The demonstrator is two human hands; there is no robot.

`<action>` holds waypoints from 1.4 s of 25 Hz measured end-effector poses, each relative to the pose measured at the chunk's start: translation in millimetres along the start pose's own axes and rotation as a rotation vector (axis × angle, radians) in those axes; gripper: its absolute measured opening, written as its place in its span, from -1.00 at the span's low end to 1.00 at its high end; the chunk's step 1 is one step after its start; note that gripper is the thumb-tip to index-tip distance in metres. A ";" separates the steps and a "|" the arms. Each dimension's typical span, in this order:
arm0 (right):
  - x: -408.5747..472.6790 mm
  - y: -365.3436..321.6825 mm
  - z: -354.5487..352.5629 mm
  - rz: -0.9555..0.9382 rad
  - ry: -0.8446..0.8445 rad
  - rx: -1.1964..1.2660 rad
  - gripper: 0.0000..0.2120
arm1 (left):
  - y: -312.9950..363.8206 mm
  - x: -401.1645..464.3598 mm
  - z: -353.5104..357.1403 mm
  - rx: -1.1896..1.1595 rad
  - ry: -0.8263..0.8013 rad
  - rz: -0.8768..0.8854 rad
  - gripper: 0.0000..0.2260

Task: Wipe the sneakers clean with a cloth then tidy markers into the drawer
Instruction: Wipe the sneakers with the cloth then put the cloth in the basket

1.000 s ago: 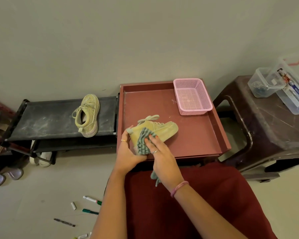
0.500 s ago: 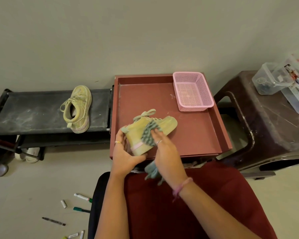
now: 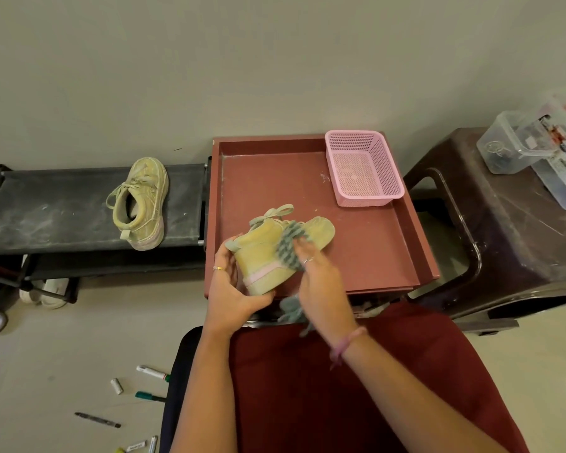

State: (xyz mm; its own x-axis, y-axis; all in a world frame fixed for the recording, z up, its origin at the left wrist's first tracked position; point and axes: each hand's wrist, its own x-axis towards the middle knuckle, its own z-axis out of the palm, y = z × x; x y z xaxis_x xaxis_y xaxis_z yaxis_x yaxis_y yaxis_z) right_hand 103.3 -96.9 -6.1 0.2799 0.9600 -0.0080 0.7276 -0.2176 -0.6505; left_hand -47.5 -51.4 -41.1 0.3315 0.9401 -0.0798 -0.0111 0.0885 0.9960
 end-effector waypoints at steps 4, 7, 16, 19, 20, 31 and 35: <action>-29.7 -0.6 15.7 -0.171 -0.007 -0.016 -0.35 | -2.7 -1.0 -2.3 -0.006 -0.018 -0.006 -0.16; 5.2 1.5 8.2 -0.184 -0.045 -0.131 -0.37 | -2.7 -1.6 -3.2 -0.012 -0.005 -0.031 -0.15; 1.2 -36.5 -5.9 -0.224 -0.176 -0.032 -0.39 | -2.8 2.0 -6.8 0.016 -0.036 -0.024 -0.14; -11.2 -28.6 -0.3 -0.283 -0.174 -0.136 -0.28 | -3.0 1.3 -6.9 0.012 -0.049 -0.016 -0.15; 7.2 -22.2 -3.1 -0.217 -0.133 -0.177 -0.29 | -2.5 1.4 -6.1 0.025 -0.055 -0.005 -0.15; -8.9 -1.0 7.7 -0.314 -0.181 -0.145 -0.35 | -4.2 4.4 -10.4 0.483 0.044 0.110 -0.05; 11.5 -7.0 10.0 -0.351 -0.052 -0.346 -0.47 | -3.1 5.6 -12.5 0.630 0.039 0.094 0.02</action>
State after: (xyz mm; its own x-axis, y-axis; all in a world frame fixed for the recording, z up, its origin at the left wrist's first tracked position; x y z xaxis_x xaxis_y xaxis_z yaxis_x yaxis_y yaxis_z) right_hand 95.1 -82.6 -9.2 -0.0441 0.9915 0.1226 0.9401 0.0827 -0.3307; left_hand -57.4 -42.4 -45.2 0.3216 0.9467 0.0197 0.5223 -0.1947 0.8303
